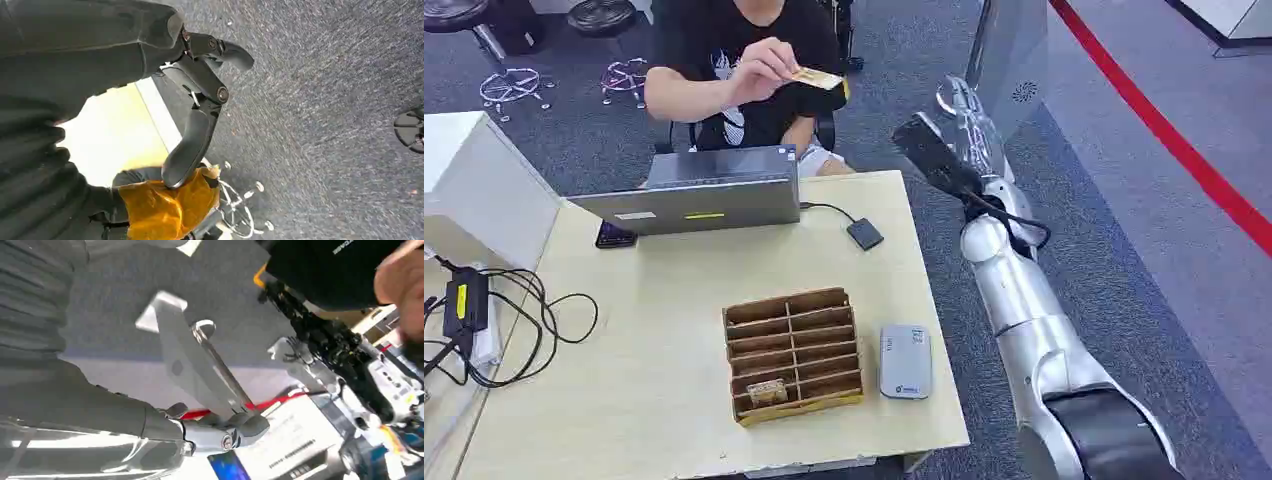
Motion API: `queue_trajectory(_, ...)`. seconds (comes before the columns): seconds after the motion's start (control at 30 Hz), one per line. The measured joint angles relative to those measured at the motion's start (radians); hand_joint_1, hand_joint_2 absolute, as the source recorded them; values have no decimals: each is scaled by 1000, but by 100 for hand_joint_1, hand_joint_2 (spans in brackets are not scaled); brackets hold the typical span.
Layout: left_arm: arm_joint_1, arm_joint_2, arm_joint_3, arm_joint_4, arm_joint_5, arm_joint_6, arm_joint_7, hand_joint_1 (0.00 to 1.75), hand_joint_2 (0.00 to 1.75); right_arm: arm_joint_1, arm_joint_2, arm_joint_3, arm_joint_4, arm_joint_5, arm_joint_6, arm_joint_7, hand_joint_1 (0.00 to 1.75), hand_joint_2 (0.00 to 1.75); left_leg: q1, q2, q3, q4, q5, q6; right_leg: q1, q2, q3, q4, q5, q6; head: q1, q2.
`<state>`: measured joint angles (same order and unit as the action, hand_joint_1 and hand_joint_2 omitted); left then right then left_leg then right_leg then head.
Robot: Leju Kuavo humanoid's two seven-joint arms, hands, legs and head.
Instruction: Pass the card to the sensor for recognition and then transmit it.
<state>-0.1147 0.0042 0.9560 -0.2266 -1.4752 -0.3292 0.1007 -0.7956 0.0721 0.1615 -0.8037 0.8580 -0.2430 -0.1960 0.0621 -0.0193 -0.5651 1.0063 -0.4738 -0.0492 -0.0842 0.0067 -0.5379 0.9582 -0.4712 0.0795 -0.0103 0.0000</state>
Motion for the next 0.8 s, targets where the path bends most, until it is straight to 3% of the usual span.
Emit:
queue_trajectory(0.07, -4, 0, -8, 1, -7, -5, 2, 0, 175, -39, 1, 44, 33, 45, -21, 28, 0, 175, 0, 0, 0, 0, 0, 0, 0, 0, 0, 0, 0, 0, 0, 0)
queue_trajectory(0.1, -6, 0, -12, 2, -9, -6, 3, 0, 175, -55, 1, 63, 46, 65, -30, 40, 19, 175, 0, 0, 0, 0, 0, 0, 0, 0, 0, 0, 0, 0, 0, 0)
queue_trajectory(0.13, -8, 0, -14, 4, -12, -7, 3, 0, 175, -74, 1, 82, 60, 84, -40, 51, 19, 175, 0, 0, 0, 0, 0, 0, 0, 0, 0, 0, 0, 0, 0, 0)
queue_trajectory(0.17, -10, 0, -16, 4, -16, -8, 3, 0, 175, -90, 1, 99, 72, 103, -50, 63, 136, 175, 0, 0, 0, 0, 0, 0, 0, 0, 0, 0, 0, 0, 0, 0)
queue_trajectory(0.2, -12, -1, -18, 4, -19, -9, 3, 0, 175, -106, 1, 118, 86, 123, -62, 75, 169, 175, 0, 0, 0, 0, 0, 0, 0, 0, 0, 0, 0, 0, 0, 0)
queue_trajectory(0.8, -46, -9, -80, 5, -62, -29, 18, 0, 175, -413, 2, 418, 346, 464, -288, 267, 175, 175, 0, 1, 1, 1, 1, 1, 0, 1, 0, 0, 1, 0, 0, 0)
